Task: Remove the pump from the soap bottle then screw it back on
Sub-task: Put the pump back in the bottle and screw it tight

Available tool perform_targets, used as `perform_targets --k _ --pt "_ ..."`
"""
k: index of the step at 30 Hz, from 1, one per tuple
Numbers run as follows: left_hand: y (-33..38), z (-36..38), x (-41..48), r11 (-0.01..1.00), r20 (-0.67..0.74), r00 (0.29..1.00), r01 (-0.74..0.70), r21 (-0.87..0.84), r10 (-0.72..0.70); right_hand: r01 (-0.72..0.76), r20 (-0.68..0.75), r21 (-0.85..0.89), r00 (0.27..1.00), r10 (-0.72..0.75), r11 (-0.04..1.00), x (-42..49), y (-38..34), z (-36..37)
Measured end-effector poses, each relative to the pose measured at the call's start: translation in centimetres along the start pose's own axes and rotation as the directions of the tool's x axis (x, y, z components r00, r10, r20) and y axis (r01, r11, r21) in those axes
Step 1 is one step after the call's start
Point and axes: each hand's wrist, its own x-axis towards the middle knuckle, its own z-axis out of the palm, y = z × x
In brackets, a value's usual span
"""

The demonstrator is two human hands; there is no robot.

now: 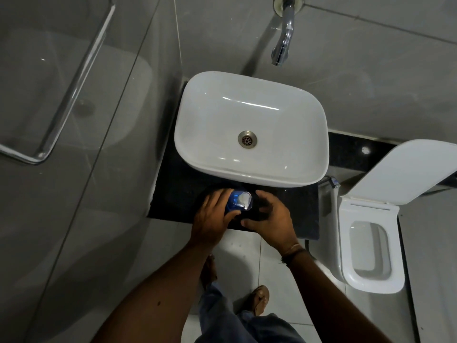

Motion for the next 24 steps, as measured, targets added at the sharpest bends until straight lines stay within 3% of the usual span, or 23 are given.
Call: perform_targets --k 4,13,24 --pt "0.5 -0.1 -0.1 0.996 0.020 0.999 0.046 -0.082 -0.044 -0.039 0.050 0.053 0.998 0.037 0.998 0.9 1.4 1.9" --pt "-0.2 -2.8 -0.6 0.979 -0.021 0.992 0.121 -0.163 -0.126 -0.020 0.023 0.129 1.000 0.017 0.991 2.8 0.0 5.7" --pt "-5.8 -8.7 -0.4 0.963 -0.126 0.959 0.241 -0.120 -0.255 0.015 0.116 0.155 0.993 -0.033 0.988 6.2 -5.1 13.1"
